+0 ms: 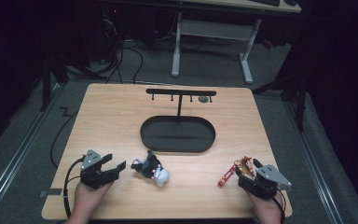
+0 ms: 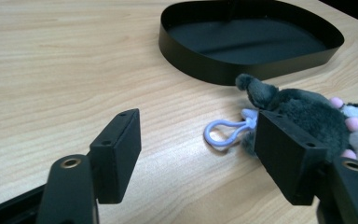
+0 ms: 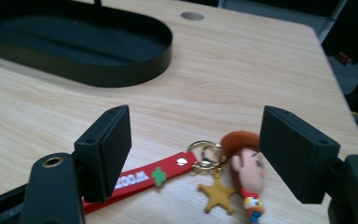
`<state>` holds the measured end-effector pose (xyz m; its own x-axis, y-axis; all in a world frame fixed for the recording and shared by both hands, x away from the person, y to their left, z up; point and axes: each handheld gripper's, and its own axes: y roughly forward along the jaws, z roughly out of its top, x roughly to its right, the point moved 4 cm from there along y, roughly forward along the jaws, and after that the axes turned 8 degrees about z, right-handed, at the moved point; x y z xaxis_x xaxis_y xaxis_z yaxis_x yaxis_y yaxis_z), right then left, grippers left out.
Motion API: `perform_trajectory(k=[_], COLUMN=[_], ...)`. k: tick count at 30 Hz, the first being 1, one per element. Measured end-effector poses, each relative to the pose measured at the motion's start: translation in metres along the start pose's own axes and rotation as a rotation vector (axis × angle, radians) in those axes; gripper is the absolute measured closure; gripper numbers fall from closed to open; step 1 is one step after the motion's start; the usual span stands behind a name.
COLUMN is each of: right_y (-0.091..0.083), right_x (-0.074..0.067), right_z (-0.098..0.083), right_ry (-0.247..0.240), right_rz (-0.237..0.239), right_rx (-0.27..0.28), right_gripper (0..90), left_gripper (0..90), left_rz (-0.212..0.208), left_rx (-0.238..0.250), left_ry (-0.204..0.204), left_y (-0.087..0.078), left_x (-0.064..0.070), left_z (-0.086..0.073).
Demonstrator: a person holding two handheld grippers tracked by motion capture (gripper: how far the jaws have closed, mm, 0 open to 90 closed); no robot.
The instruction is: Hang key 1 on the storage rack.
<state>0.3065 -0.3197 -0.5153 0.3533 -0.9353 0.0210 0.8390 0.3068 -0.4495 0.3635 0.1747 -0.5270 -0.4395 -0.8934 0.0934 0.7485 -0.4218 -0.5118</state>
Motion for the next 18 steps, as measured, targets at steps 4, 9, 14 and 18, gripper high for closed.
perform_trajectory(k=[4,9,14,18], right_y=[-0.005,-0.010,-0.012,-0.012], right_x=[0.009,0.016,0.015,0.013], right_z=[-0.003,-0.007,-0.005,-0.005], right_ry=[0.045,0.089,0.093,0.093], right_rz=[-0.013,-0.008,-0.024,-0.024], right_rx=[0.007,0.016,0.025,0.020], right_gripper=[25.8,26.9,27.3,28.0], left_gripper=[35.6,38.6,39.2,39.1], left_rz=[0.021,0.036,0.038,0.037], left_rx=[-0.008,-0.021,-0.009,-0.013], left_ry=[0.030,0.064,0.083,0.096], left_y=[0.006,0.009,0.006,0.008], left_x=[-0.001,-0.001,0.001,0.002], left_z=[0.000,-0.001,0.000,0.000])
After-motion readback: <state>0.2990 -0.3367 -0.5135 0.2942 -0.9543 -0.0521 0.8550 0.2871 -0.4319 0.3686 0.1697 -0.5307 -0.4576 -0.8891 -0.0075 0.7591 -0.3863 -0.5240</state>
